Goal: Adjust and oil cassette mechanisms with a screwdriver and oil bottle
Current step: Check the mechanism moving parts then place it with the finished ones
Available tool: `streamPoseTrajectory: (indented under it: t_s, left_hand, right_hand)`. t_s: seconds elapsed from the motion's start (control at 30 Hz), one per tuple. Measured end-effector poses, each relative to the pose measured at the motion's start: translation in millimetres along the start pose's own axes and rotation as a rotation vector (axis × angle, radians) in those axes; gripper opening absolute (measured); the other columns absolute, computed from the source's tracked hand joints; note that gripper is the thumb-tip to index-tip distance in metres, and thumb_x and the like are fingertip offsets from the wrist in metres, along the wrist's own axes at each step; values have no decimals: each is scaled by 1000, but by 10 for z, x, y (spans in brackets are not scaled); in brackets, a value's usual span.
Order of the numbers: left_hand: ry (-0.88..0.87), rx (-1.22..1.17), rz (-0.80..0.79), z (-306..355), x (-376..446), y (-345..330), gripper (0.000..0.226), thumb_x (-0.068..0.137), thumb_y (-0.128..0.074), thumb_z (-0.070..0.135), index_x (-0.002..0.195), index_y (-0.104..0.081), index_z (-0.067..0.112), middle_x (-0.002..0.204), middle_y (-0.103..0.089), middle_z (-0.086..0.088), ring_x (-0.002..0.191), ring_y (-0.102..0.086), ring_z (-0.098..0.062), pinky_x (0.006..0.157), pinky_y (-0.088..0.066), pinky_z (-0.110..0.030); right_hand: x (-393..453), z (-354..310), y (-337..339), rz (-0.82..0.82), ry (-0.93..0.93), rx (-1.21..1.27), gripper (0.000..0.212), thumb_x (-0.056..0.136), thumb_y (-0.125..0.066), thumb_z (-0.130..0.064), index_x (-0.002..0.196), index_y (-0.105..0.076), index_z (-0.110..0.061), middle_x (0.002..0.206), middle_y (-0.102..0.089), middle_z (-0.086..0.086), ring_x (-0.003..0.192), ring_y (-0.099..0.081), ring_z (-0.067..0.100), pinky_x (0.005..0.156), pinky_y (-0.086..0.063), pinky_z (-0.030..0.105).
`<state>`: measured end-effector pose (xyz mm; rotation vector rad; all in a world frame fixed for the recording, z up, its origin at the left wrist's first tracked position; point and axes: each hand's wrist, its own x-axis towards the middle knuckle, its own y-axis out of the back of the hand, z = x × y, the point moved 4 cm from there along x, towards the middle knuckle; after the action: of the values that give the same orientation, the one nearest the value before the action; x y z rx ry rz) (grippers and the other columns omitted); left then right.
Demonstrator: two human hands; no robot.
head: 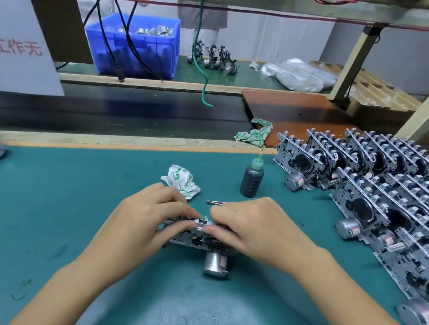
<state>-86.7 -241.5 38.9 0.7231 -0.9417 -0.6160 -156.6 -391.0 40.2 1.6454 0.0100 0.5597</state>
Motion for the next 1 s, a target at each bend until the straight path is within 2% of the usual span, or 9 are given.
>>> streamPoseTrajectory:
  t_s: [0.13,0.27,0.43,0.57,0.7,0.8,0.9,0.93,1.0]
  left_hand:
    - [-128,44,-32,200,299,-97,32,89,-49,41,88,-74,23,83,-62,11,77,-56,-13,63,-48,-32]
    - [-201,-21,-41,501,767,-344,22,89,-59,35,90,-74,19,86,-65,4,81,-58,-20,69,-45,-31]
    - [-208,42,-113,800,1368,-862,25,95,-55,35,112,-69,22,106,-62,4,104,-48,-17,83,-40,-31]
    - [-217,103,-196,881,1621,-1225,25,95,-54,35,113,-66,22,112,-62,6,108,-47,-17,81,-46,-33]
    - [-204,102,-253,876,1707,-1453,23,96,-53,32,114,-64,22,114,-61,7,110,-51,-15,79,-49,-35]
    - [-182,56,-287,894,1746,-1528,25,97,-52,28,117,-64,19,121,-58,5,111,-54,-16,80,-50,-36]
    - [-192,37,-364,903,1683,-1490,36,94,-56,29,129,-57,20,134,-48,4,118,-49,-16,82,-49,-35]
    - [-198,22,-359,888,1633,-1436,40,93,-58,30,131,-54,21,137,-44,4,119,-48,-15,83,-49,-35]
    - [-162,-61,-287,809,1480,-1253,42,91,-59,29,132,-52,24,136,-44,6,119,-47,-13,84,-48,-35]
  right_hand:
    - [-223,145,171,44,-106,2,34,92,-39,-39,64,-42,-19,53,-44,-5,45,-44,21,39,-31,27]
    - [-518,465,486,123,-338,20,36,89,-46,-43,61,-34,-24,48,-29,-8,45,-32,15,46,-31,33]
    - [-854,886,672,137,-665,-47,38,88,-57,-37,59,-41,-18,42,-34,-5,46,-37,19,50,-35,37]
    - [-1006,1073,544,44,-815,-243,46,93,-52,-38,58,-26,-23,49,-38,-5,52,-41,28,51,-30,34]
    - [-1118,1194,457,74,-900,-263,38,95,-49,-37,65,-32,-20,55,-44,1,54,-45,29,51,-31,34]
    - [-1135,1220,461,84,-926,-283,34,95,-47,-38,73,-37,-16,60,-54,8,60,-55,33,52,-33,35]
    - [-1102,1179,528,45,-1013,-354,33,94,-45,-47,91,-39,-15,76,-61,11,72,-59,33,54,-31,34]
    - [-1080,1140,572,42,-1039,-383,37,93,-45,-51,98,-39,-15,82,-62,10,76,-61,34,54,-29,34]
    - [-974,995,665,116,-987,-394,39,90,-43,-55,101,-41,-18,82,-62,5,68,-57,31,52,-26,33]
